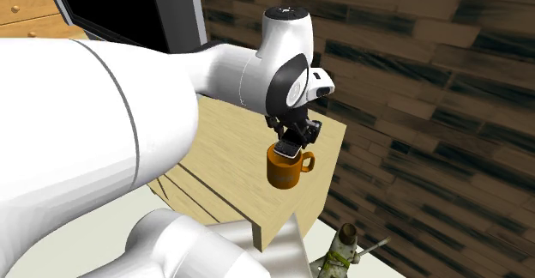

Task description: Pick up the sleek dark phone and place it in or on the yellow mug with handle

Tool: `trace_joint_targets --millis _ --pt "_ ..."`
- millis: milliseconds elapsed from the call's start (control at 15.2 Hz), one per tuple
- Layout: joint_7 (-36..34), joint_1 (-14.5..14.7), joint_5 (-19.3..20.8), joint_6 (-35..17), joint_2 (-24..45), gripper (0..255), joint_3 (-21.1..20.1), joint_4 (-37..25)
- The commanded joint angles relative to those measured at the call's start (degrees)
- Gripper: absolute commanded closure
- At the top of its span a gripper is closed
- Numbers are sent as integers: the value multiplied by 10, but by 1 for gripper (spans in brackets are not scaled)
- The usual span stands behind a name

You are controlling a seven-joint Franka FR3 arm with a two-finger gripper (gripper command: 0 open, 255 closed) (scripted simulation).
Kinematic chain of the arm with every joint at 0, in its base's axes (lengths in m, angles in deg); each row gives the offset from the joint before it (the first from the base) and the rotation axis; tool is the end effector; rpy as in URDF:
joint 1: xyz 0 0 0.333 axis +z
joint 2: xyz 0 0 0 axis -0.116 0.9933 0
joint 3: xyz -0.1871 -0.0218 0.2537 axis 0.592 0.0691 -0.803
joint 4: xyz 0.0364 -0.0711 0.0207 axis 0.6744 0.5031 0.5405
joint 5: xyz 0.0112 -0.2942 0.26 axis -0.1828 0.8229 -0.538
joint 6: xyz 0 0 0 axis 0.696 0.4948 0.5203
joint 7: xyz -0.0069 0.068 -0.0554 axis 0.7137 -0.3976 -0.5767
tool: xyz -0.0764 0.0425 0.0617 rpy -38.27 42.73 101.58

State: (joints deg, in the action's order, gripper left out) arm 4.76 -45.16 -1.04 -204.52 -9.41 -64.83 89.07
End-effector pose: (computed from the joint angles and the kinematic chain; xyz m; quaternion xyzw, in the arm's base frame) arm 0.2549 -0.2051 0.4674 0.9363 -0.3344 0.1000 0.0384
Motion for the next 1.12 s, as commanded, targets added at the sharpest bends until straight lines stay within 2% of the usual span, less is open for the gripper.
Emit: trace_joint_targets --millis 0,330,858,924,1056 --pt "0 0 0 -18 5 255 0 13" --pt "0 -1 1 -64 18 255 0 45" --pt "0 -1 1 -67 20 255 0 47" --pt "0 -1 1 -67 20 0 1 47" --pt "0 -1 1 -66 20 0 1 46"
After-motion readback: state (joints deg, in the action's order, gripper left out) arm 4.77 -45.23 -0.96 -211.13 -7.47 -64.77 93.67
